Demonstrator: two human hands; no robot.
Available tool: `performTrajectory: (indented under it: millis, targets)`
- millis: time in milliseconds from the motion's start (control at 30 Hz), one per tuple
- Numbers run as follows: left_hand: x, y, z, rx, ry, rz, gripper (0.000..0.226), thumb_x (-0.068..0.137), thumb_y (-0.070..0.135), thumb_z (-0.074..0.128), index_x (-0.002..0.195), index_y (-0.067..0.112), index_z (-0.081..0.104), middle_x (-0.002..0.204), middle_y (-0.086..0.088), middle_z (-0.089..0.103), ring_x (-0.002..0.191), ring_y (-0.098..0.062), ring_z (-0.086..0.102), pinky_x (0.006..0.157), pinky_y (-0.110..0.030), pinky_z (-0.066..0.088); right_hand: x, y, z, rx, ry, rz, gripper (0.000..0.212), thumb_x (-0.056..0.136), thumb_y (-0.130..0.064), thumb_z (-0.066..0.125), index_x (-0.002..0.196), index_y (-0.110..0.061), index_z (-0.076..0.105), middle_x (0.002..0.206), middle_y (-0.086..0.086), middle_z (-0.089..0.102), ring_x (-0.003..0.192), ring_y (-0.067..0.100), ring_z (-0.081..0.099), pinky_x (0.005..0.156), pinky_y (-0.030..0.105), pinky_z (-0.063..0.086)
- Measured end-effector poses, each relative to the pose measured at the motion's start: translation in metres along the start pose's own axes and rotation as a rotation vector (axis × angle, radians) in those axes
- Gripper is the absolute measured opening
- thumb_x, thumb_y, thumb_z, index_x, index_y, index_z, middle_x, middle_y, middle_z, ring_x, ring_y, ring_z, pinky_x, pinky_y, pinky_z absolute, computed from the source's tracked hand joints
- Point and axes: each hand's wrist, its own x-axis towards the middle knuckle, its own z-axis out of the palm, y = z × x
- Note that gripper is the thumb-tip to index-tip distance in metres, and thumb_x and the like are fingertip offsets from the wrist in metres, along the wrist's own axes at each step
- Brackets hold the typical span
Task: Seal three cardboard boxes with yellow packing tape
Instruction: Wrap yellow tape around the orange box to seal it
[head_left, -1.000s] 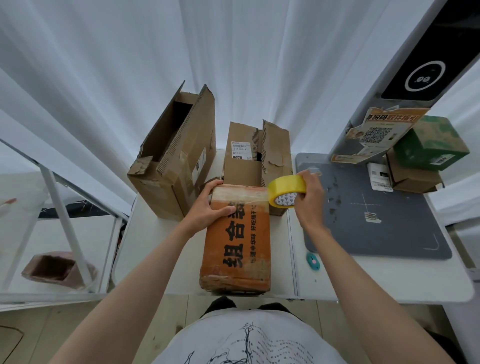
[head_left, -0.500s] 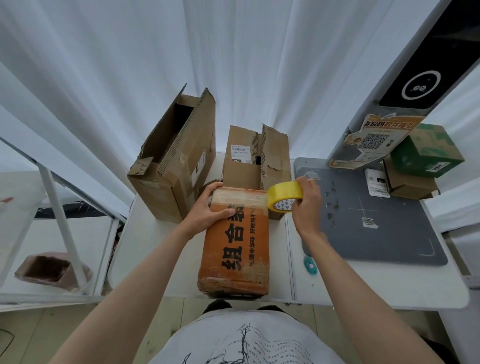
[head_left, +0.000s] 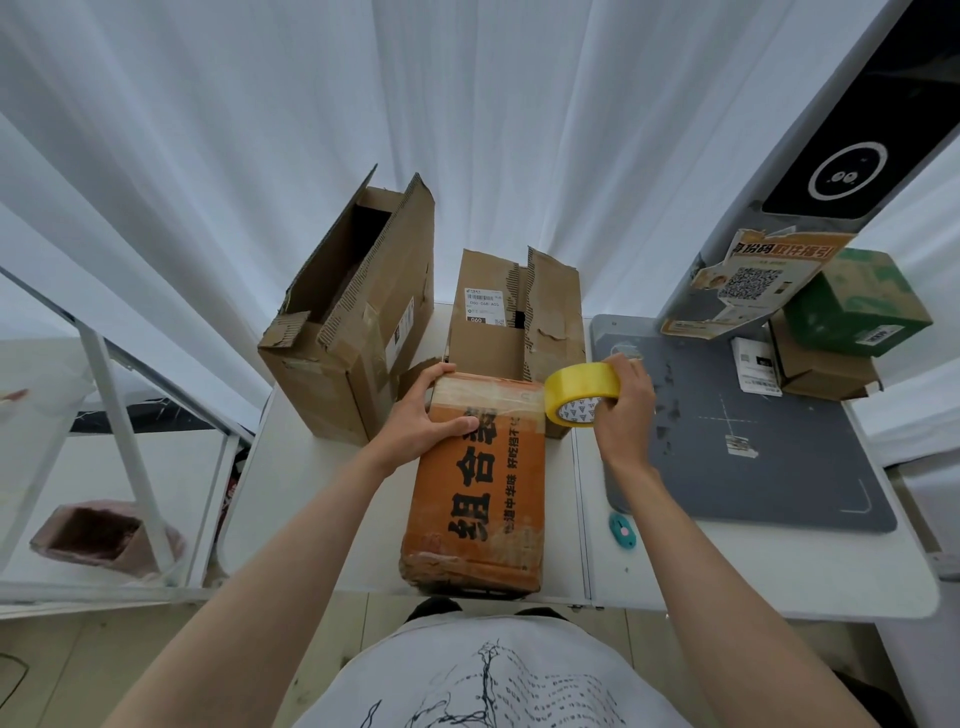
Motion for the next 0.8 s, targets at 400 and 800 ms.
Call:
performTrajectory:
  millis: [400, 800]
  targets:
    - [0.006, -0.002, 0.002, 0.097, 0.054, 0.019, 0.046, 0.097, 0.063, 0.049, 0.138, 0.044, 0.04, 0.132, 0.002, 0.052, 0.112, -0.023, 0.064, 0.087, -0.041, 0.059, -0.005, 0.006, -0.002, 0.124, 0.001, 0.064, 0.041, 0.084, 0.018, 0.051, 0.118, -0.004, 0.058, 0.112, 0.017, 0.055, 0.105, 0.024, 0.053, 0.069, 0.015, 0.04]
    - [0.024, -0.001, 0.013, 0.239, 0.22, 0.026, 0.02, 0.103, 0.044, 0.051, 0.12, 0.032, 0.049, 0.116, 0.006, 0.055, 0.104, -0.016, 0.06, 0.084, -0.04, 0.056, -0.009, 0.013, 0.0, 0.117, 0.008, 0.042, 0.04, 0.081, 0.02, 0.05, 0.112, -0.005, 0.058, 0.106, 0.014, 0.054, 0.101, 0.021, 0.052, 0.067, 0.01, 0.037]
